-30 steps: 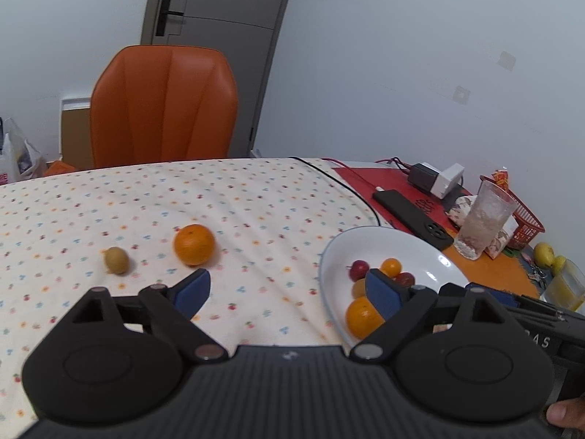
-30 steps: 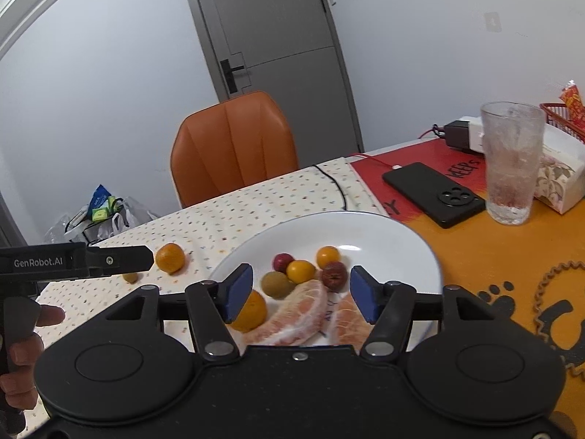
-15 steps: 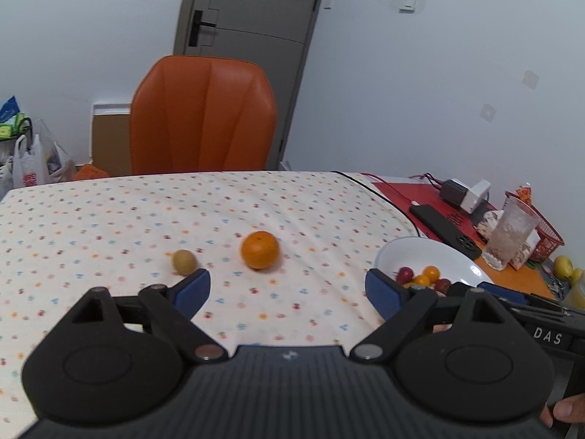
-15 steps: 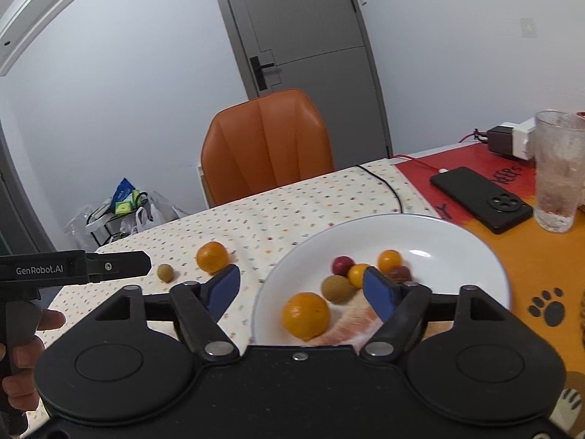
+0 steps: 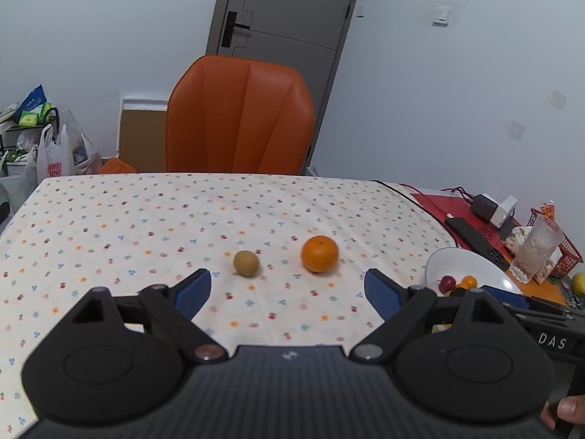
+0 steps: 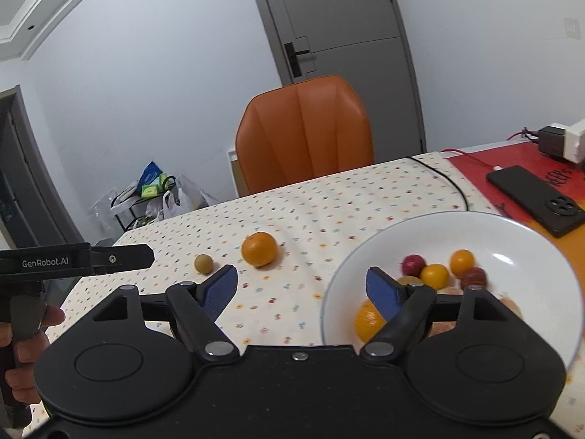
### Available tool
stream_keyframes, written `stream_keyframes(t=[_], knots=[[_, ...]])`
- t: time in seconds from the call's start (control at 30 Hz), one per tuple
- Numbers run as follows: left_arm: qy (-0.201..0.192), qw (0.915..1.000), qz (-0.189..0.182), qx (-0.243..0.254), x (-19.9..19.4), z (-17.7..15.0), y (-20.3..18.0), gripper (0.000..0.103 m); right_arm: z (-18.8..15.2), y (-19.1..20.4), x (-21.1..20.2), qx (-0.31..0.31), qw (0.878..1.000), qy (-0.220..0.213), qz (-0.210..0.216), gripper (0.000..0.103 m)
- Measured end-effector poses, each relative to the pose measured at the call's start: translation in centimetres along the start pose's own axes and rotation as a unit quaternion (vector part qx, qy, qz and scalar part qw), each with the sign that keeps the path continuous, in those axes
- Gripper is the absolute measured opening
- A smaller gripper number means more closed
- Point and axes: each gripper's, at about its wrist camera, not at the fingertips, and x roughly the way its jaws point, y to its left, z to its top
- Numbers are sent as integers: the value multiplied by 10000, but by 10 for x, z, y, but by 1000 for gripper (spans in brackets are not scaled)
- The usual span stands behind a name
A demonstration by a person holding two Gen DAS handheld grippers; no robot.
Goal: Organize fruits
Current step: 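Withdraw both open tools from the plate toward the orange and yellow-green fruit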
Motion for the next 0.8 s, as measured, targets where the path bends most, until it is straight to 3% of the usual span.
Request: stream_keyframes(t=[0.43, 0.57, 0.8], knots=[[201, 9997, 113, -82, 21, -2, 25, 88, 5, 21, 34, -144, 9995, 206, 178, 79], [248, 9995, 142, -164, 27, 0, 32, 89, 8, 25, 43, -154, 9993, 248, 236, 92], [241, 9995, 153, -134, 39, 6, 37, 89, 13, 31, 61, -231, 9987, 349, 290, 97]])
